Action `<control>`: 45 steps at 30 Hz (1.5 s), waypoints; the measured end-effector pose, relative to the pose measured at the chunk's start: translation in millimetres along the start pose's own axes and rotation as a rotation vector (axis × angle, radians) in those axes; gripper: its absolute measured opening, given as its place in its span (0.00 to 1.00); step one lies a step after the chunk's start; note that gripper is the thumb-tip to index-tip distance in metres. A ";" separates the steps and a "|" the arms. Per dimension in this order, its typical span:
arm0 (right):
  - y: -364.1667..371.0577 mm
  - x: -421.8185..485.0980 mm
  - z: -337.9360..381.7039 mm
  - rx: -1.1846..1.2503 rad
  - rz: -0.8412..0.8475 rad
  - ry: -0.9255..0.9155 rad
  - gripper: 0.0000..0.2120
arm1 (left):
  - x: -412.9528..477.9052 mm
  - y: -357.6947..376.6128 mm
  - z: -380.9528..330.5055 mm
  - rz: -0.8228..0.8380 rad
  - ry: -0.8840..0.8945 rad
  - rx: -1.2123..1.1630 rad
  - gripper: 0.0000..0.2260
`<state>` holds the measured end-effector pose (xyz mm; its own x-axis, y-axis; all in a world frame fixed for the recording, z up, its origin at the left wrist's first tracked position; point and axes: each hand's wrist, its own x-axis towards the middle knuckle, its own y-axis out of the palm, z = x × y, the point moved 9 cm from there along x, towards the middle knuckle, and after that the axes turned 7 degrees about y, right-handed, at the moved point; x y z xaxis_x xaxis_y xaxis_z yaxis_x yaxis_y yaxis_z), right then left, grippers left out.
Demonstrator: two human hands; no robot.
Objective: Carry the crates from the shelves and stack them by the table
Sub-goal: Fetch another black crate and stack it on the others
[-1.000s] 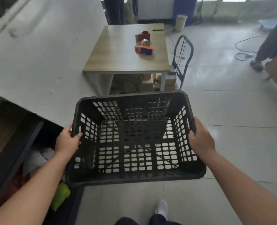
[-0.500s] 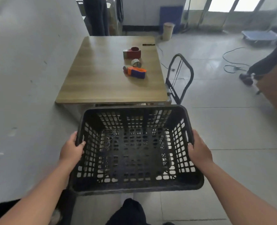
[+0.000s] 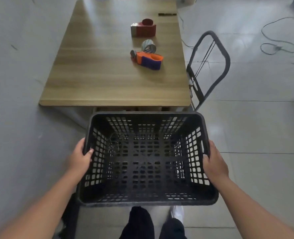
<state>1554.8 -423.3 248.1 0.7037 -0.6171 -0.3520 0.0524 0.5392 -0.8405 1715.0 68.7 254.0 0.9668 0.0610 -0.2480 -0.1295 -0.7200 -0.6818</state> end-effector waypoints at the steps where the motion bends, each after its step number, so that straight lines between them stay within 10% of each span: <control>1: 1.5 3.6 -0.5 0.003 0.005 0.002 0.29 | 1.4 3.8 1.9 -0.005 -0.006 0.000 0.18; 31: 17.2 25.4 12.7 -0.051 0.068 0.049 0.31 | 31.6 19.6 32.3 0.089 -0.121 0.054 0.26; 45: -35.2 -26.2 109.9 -0.218 0.042 -0.457 0.37 | -84.0 -47.0 -25.4 -0.088 -0.021 0.228 0.37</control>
<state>1612.4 -363.2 332.2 0.9428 -0.2570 -0.2124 -0.0978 0.3959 -0.9131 1645.6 79.8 324.4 0.9721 0.1328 -0.1931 -0.0932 -0.5371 -0.8384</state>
